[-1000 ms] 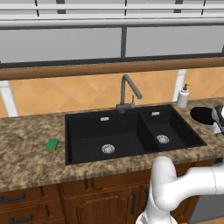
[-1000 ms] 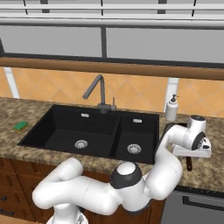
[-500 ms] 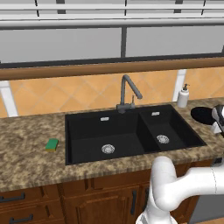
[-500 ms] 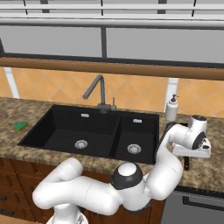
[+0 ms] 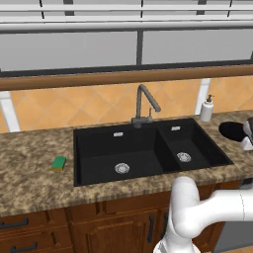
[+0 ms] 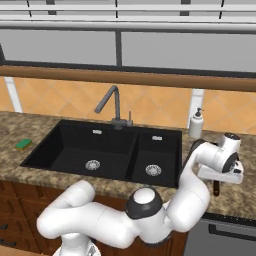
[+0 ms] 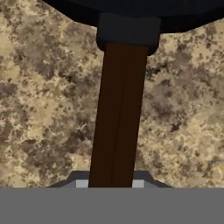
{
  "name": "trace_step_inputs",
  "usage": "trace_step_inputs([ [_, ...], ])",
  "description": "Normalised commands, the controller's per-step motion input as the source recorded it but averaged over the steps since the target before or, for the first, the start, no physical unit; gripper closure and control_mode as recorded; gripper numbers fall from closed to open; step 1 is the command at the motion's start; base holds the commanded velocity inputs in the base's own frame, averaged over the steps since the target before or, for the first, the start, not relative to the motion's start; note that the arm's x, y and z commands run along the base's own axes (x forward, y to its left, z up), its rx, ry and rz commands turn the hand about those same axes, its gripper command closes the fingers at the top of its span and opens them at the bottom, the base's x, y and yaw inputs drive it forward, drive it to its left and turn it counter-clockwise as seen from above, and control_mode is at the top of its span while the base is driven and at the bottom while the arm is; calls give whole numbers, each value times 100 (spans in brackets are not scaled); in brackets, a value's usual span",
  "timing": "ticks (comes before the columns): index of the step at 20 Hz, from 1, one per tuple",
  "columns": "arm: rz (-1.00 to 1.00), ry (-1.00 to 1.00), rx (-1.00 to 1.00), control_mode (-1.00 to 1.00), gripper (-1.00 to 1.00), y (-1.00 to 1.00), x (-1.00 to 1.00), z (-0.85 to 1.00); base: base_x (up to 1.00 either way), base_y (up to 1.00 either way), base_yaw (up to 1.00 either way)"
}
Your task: Pick the pan and sponge and place them into the sink. Then turn on the water.
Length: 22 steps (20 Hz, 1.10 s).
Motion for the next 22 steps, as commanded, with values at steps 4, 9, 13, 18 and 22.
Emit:
trace_step_inputs([
  [4,-13,-9,4,-100,100,4,-35,61,0,0,0],
  [9,-19,-26,-5,-100,100,46,-54,39,0,0,0],
  [13,-18,-30,-23,-100,100,98,-39,16,0,0,0],
  [18,-14,-23,-24,-100,100,100,-30,13,0,0,0],
  [22,-20,-28,-5,-100,100,81,-93,19,0,0,0],
])
